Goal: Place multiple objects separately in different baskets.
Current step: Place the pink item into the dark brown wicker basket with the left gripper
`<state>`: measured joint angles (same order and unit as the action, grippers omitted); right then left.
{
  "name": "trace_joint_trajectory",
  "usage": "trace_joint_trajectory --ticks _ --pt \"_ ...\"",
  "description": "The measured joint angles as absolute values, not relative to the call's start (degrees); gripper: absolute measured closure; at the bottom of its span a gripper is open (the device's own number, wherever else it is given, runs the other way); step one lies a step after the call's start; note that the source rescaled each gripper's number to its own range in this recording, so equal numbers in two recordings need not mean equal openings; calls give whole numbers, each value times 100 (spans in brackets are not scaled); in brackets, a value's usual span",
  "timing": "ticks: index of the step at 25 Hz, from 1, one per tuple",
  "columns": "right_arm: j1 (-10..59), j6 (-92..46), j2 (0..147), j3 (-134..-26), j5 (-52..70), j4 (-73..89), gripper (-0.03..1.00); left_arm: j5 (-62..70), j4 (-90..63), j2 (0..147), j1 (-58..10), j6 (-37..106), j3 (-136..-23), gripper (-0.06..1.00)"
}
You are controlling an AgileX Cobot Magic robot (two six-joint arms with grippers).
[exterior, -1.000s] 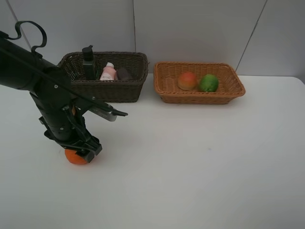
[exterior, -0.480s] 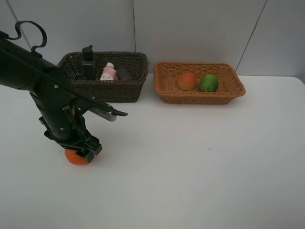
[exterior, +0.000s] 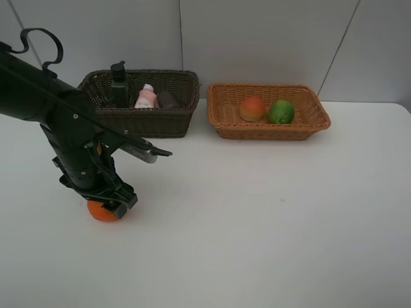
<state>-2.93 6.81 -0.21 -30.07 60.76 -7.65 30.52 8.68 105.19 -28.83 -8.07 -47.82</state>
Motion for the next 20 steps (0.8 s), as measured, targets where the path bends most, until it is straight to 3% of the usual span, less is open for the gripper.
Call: trace_joint_trajectory --ticks 12,20 --pt "-293 681 -21 -3007 6076 -765 -1 4965 868 10394 -2888 -807 -6416 3" --pt "-293 681 -21 -3007 6076 -765 -1 5183 479 10700 -3004 -746 -7710 3"
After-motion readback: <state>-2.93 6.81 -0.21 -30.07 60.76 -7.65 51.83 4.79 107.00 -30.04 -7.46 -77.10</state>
